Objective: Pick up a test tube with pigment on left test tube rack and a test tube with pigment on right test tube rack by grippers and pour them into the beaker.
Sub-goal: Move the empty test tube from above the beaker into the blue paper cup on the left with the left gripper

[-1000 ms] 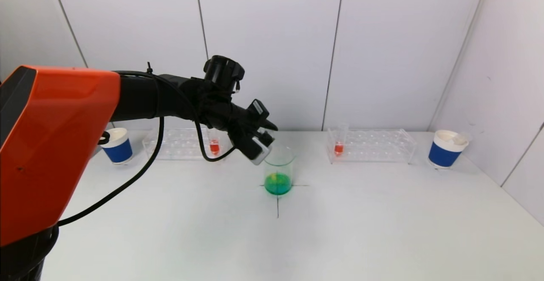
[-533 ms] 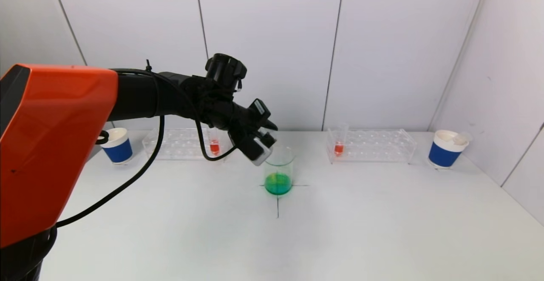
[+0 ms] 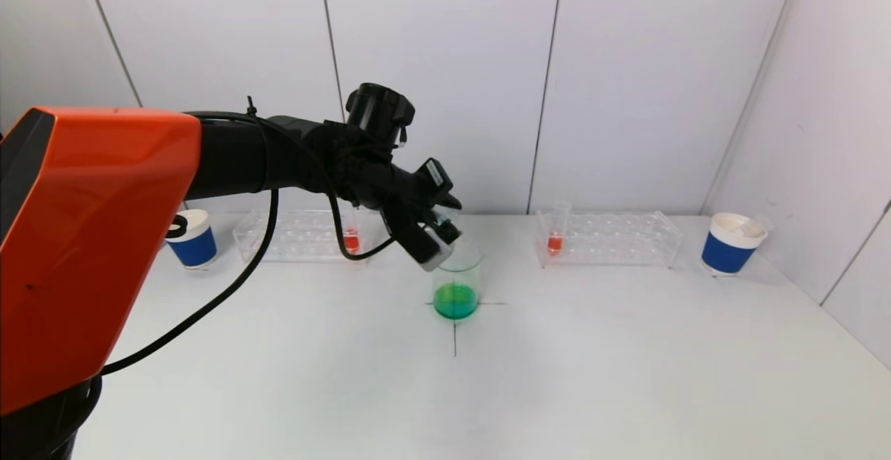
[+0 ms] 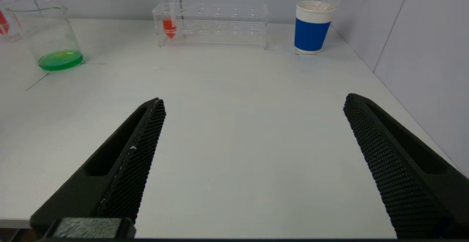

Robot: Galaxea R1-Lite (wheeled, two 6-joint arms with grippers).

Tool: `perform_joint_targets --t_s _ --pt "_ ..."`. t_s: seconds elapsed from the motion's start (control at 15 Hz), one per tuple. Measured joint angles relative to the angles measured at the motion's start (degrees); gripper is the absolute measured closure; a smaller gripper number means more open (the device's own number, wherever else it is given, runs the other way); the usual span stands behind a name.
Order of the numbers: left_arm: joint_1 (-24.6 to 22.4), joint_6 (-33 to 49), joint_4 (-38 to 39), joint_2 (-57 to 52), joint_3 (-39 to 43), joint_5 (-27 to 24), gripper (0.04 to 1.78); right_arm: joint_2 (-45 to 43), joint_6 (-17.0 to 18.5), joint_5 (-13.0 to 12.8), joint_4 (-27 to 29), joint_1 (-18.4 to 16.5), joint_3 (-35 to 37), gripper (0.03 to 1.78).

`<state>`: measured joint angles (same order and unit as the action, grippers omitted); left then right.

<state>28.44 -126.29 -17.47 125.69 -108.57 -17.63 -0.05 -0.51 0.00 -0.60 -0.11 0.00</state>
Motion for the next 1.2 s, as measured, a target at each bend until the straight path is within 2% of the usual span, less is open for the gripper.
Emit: perform_joint_targets --t_s 0.93,1.2 --pt "0.7 -1.8 0.0 0.7 -0.2 1.2 1.36 0.0 0.0 0.0 0.0 0.0 0.0 0.04" --pt "0.5 -1.7 -0.1 0.4 0.0 -0.3 1.36 0.0 0.0 0.0 0.0 0.0 0.0 0.04"
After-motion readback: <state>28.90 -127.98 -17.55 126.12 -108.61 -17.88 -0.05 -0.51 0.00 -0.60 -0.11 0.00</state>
